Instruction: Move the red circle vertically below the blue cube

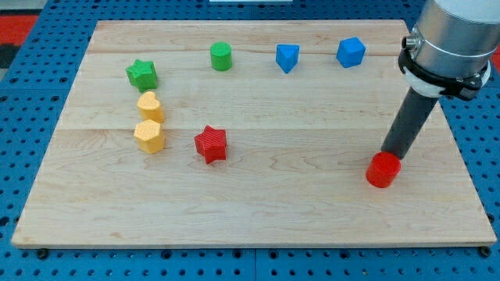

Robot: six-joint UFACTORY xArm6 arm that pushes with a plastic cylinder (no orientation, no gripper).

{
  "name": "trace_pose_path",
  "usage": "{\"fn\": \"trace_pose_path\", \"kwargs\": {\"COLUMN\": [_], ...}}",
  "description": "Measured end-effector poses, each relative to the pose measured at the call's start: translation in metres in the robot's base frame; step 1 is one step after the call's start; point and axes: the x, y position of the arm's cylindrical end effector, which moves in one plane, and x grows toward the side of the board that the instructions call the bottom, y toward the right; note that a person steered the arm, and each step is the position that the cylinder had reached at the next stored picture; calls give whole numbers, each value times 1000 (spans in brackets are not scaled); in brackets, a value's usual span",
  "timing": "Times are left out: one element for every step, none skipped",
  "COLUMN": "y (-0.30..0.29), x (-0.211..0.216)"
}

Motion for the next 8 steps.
{"fn": "trace_pose_path", "kwargs": {"y": [1,1,1,12,35,38,32,-53], "x": [4,20,32,22,-20,-31,-52,-71]}}
